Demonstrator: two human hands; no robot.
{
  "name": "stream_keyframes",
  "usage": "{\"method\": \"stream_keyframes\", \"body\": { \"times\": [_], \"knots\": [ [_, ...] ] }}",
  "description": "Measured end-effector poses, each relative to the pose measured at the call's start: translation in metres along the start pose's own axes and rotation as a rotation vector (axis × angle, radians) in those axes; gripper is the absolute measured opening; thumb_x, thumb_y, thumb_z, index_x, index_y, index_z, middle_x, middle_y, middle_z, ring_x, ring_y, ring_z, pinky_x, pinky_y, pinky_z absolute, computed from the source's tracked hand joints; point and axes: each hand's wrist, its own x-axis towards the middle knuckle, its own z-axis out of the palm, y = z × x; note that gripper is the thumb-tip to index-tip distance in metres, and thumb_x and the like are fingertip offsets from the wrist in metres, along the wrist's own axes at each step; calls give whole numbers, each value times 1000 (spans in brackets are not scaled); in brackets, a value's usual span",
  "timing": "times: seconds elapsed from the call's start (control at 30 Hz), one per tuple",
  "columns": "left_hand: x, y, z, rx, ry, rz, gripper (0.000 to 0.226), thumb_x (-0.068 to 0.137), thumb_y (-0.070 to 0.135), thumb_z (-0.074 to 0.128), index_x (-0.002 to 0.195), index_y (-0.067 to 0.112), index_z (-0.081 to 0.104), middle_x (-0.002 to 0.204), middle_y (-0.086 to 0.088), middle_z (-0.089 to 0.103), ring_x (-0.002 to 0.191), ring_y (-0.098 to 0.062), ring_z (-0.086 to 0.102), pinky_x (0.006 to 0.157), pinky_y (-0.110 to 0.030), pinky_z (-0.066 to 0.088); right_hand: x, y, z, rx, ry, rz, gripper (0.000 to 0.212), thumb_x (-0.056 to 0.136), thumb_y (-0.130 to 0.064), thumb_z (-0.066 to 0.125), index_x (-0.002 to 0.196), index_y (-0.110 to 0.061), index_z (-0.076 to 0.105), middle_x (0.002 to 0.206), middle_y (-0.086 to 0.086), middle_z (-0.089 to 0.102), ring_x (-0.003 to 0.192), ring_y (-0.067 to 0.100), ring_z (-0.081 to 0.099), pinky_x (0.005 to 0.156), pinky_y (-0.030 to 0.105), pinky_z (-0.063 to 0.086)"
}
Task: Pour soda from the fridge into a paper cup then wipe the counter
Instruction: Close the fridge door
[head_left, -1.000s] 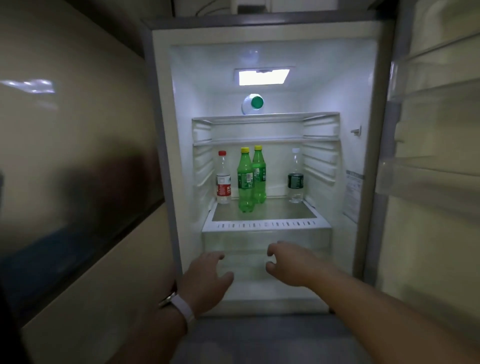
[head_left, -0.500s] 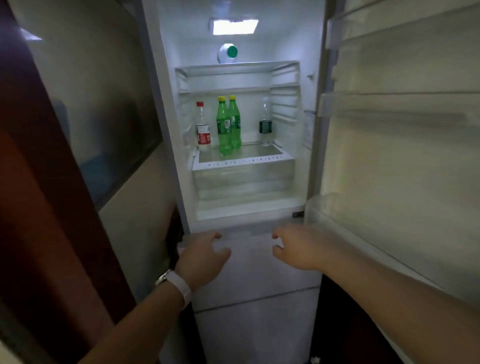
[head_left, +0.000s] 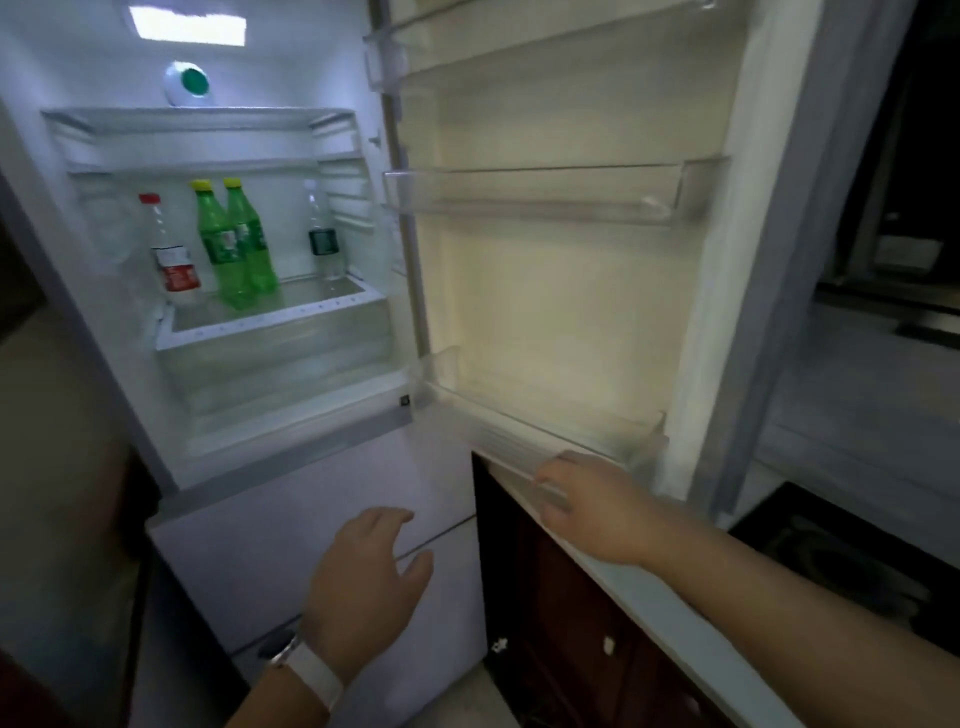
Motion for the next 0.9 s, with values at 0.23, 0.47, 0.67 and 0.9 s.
{"method": "stream_keyframes", "body": {
  "times": [0.23,0.47,0.67,0.9],
  "knots": [
    [-3,79,37,-41,24,199,50,77,49,49,106,15,72,105,-3,71,95,-23,67,89,-25,46,-78,62,-28,68,149,54,47,89,-47,41,129,-27,57,121,-10,56,111,10,53,92,35,48],
    [-6,176,61,-128,89,308,48,76,46,54,107,14,73,109,-2,70,102,-15,59,88,-31,51,-121,147,-59,200,248,98,31,96,-38,52,127,-37,52,113,-31,47,105,-8,46,87,15,42],
    [4,246,94,-199,93,306,48,81,47,55,118,18,66,122,4,62,112,-6,52,95,-26,45,-103,218,-61,563,351,249,54,95,-36,57,142,-41,31,138,-22,37,122,-3,40,104,22,36],
    [15,295,134,-236,115,142,60,82,47,58,136,22,51,143,6,46,131,-7,41,104,-21,33,-66,248,-58,853,206,181,74,94,-41,59,152,-42,12,156,-14,29,137,4,34,117,36,31]
  ]
}}
